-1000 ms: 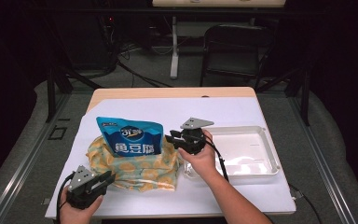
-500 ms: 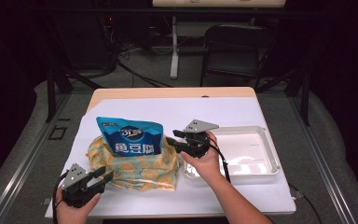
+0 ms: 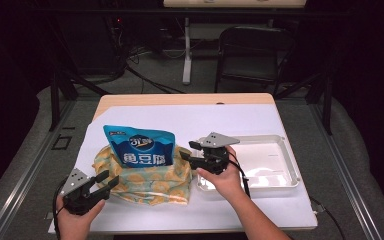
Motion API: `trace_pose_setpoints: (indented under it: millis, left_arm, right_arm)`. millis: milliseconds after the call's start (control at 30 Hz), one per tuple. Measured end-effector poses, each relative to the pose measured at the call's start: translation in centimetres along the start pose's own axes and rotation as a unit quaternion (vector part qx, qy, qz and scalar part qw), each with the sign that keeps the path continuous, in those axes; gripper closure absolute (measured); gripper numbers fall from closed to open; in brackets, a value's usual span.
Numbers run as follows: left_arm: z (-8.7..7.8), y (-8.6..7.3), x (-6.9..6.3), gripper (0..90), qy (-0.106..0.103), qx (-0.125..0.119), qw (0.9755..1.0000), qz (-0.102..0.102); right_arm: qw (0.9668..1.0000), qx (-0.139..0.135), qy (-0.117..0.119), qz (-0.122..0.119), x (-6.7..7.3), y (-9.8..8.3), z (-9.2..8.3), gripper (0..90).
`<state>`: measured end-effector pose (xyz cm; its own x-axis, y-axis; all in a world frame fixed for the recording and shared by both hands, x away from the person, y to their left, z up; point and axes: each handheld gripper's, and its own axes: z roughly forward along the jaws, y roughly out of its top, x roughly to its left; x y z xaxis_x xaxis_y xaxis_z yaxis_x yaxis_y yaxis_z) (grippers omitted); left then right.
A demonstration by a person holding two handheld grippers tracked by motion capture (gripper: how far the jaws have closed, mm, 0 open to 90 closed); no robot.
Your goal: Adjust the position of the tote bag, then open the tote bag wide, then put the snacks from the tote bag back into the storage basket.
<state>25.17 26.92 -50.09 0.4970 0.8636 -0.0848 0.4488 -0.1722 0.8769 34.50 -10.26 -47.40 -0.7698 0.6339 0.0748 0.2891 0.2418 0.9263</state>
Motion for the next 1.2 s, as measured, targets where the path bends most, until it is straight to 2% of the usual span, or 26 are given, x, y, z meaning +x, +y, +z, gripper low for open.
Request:
trace_pose_setpoints:
  millis: [200,300,433,567,667,967,1200]
  left_arm:
    - [0.1,0.4,0.2,53.1,0.001,-0.006,1.0,0.001]
    - [0.2,0.9,0.4,52.3,0.002,-0.003,1.0,0.001]
    - [0.2,1.6,0.7,52.1,0.003,-0.001,1.0,0.002]
    - [0.1,2.4,0.8,54.9,0.008,-0.002,1.0,0.004]
    - [0.0,2.9,0.9,58.2,0.001,-0.005,1.0,-0.001]
    - [-0.1,4.6,1.3,65.8,-0.01,-0.017,0.9998,-0.003]
    - [0.2,6.0,1.6,69.1,-0.017,-0.021,0.9996,0.0]
  right_arm:
    - [0.9999,0.001,0.0,-0.014,0.4,0.0,-0.5,51.0]
    - [0.9997,0.002,-0.004,-0.023,0.7,0.1,-0.7,53.1]
    - [0.9997,0.002,0.0,-0.023,1.0,0.2,-1.0,59.0]
    - [0.9997,0.01,0.001,-0.023,1.1,0.3,-1.1,65.0]
    - [0.9998,0.007,0.0,-0.02,1.1,0.4,-1.3,67.8]
    - [0.9998,0.001,0.014,-0.015,1.3,0.9,-1.6,72.7]
    - [0.9995,-0.001,0.023,-0.02,1.8,1.2,-1.6,73.5]
